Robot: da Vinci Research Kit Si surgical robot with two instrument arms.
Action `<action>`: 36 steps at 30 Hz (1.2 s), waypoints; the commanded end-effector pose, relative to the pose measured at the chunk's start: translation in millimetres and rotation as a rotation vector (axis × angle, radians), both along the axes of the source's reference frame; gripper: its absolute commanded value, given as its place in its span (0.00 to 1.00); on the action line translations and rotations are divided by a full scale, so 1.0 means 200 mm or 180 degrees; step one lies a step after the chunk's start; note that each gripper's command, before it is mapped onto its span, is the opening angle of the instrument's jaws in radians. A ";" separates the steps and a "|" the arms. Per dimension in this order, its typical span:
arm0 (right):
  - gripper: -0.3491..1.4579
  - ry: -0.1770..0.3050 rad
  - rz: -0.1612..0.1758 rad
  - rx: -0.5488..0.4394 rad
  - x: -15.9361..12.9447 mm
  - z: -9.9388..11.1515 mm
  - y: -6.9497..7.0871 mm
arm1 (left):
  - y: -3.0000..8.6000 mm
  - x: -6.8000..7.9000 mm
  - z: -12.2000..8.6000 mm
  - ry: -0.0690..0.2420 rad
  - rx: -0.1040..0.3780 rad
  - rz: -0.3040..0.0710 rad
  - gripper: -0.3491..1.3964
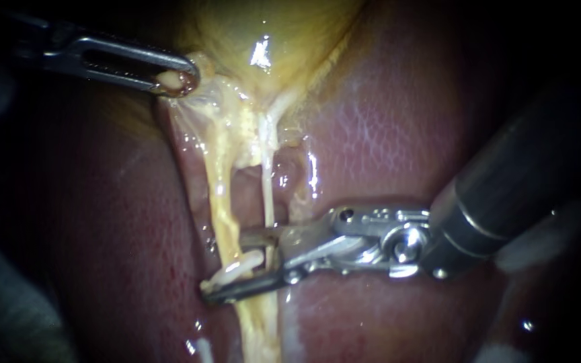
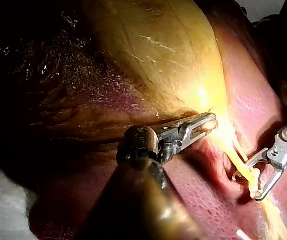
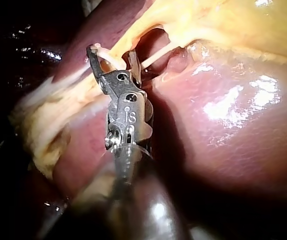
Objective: Going back first clip left tube
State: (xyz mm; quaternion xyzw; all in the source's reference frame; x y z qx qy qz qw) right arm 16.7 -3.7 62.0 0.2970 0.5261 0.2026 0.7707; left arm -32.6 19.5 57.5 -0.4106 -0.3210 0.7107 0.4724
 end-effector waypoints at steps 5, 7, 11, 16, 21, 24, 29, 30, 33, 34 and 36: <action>0.47 0.0013 -0.0004 -0.0107 -0.007 -0.002 0.002 | 0.000 0.000 0.000 -0.0002 0.0000 0.0002 0.00; 0.47 0.0030 -0.0029 -0.0135 -0.009 -0.002 0.002 | 0.000 0.000 0.000 -0.0002 0.0000 0.0002 0.00; 0.47 0.0072 -0.0100 -0.0124 -0.011 -0.004 0.001 | 0.000 0.001 0.000 -0.0003 0.0000 0.0004 0.00; 0.47 0.0123 -0.0188 -0.0112 -0.012 -0.008 -0.002 | 0.000 0.001 0.000 -0.0003 0.0000 0.0005 0.00; 0.47 0.0138 -0.0209 -0.0124 -0.012 -0.010 -0.004 | 0.000 0.001 0.000 -0.0003 0.0000 0.0005 0.00; 0.47 0.0144 -0.0218 -0.0141 -0.013 -0.010 -0.004 | 0.000 0.001 0.000 -0.0004 0.0000 0.0006 0.00; 0.47 0.0165 -0.0242 -0.0187 -0.017 -0.011 -0.003 | 0.000 0.001 0.000 -0.0004 0.0000 0.0006 0.00; 0.47 0.0172 -0.0249 -0.0201 -0.018 -0.011 -0.002 | 0.000 0.001 0.000 -0.0004 0.0000 0.0006 0.00; 0.47 0.0202 -0.0278 -0.0251 -0.023 -0.014 0.001 | 0.000 0.001 0.000 -0.0004 0.0001 0.0006 0.00; 0.47 0.0219 -0.0296 -0.0275 -0.025 -0.016 0.003 | 0.000 0.001 0.000 -0.0004 0.0001 0.0006 0.00; 0.47 0.0227 -0.0285 -0.0379 -0.030 -0.020 0.006 | 0.000 0.001 0.000 -0.0004 0.0001 0.0006 0.00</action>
